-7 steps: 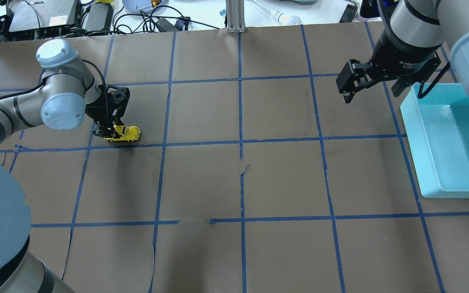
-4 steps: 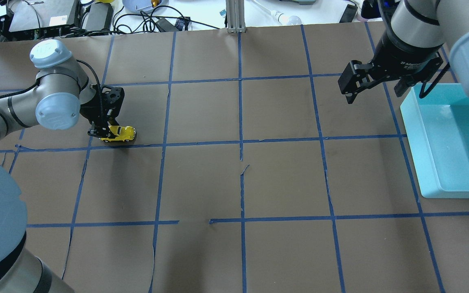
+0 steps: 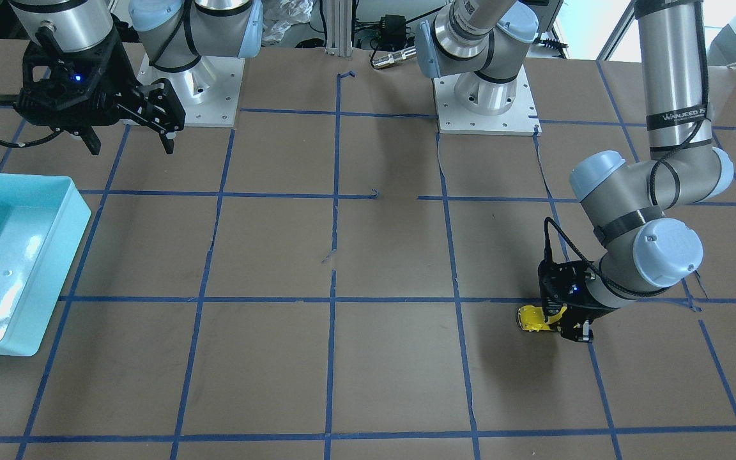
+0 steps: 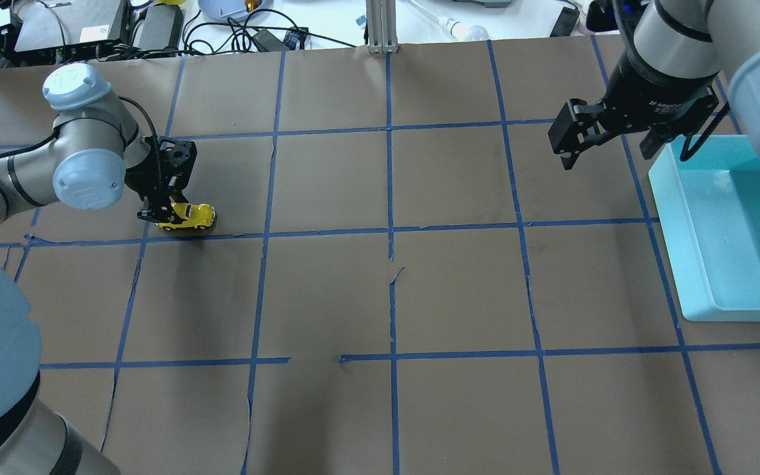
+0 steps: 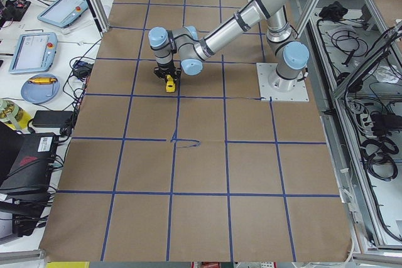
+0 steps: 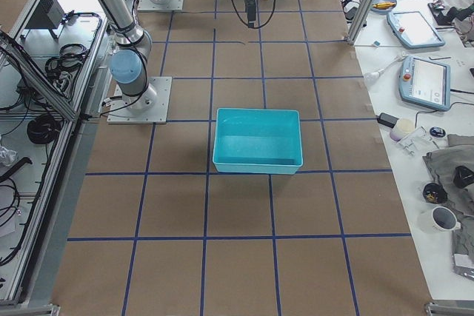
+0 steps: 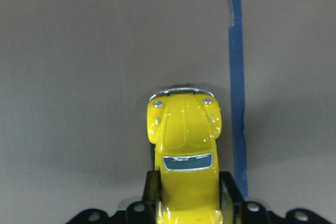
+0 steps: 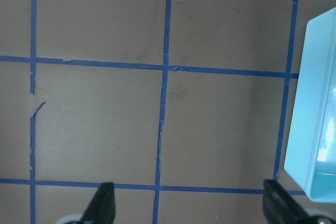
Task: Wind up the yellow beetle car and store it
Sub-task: 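Grip the yellow car with the left gripper and pull it backward, winding it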
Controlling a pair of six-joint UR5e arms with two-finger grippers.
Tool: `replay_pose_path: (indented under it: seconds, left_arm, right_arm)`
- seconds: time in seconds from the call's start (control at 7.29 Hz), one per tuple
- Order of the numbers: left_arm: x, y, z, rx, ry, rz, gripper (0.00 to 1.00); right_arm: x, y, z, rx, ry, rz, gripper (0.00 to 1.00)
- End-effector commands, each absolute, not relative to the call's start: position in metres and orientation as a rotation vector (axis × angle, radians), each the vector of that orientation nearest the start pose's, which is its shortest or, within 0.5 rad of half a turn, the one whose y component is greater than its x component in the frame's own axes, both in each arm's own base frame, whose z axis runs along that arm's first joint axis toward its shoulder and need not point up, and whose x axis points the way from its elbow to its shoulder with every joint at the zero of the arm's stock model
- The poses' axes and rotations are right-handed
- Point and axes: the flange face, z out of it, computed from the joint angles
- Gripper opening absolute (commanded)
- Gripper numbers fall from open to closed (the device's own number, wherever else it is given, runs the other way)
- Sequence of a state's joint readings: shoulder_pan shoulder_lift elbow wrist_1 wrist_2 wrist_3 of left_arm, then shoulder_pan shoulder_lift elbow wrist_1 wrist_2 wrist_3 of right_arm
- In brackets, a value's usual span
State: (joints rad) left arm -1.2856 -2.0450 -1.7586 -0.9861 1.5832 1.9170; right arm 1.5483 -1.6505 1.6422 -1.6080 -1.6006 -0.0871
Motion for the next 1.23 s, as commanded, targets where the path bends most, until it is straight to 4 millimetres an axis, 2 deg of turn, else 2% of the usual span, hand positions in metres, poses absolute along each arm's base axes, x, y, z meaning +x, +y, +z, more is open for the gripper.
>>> replay_pose_path:
  seconds: [0.0,0.55,0.82,1.1]
  left_arm:
    - [0.049,-0.608,0.193,-2.248,-2.103,-0.071,0.0]
    - [0.052,-0.608,0.192,-2.25,-2.099,-0.073,0.0]
    - [0.071,-0.606,0.191,-2.233,-2.112,-0.07,0.0]
    - [0.077,-0.606,0.19,-2.24,-2.102,-0.071,0.0]
  right_arm:
    - [0.121,-0.462,0.492,0.055,3.167,-0.024,1.0]
    - [0.12,-0.461,0.493,0.049,3.175,-0.022,1.0]
    - [0.12,-0.461,0.492,0.049,3.173,-0.019,1.0]
    - [0.12,-0.461,0.491,0.047,3.18,-0.017,1.0]
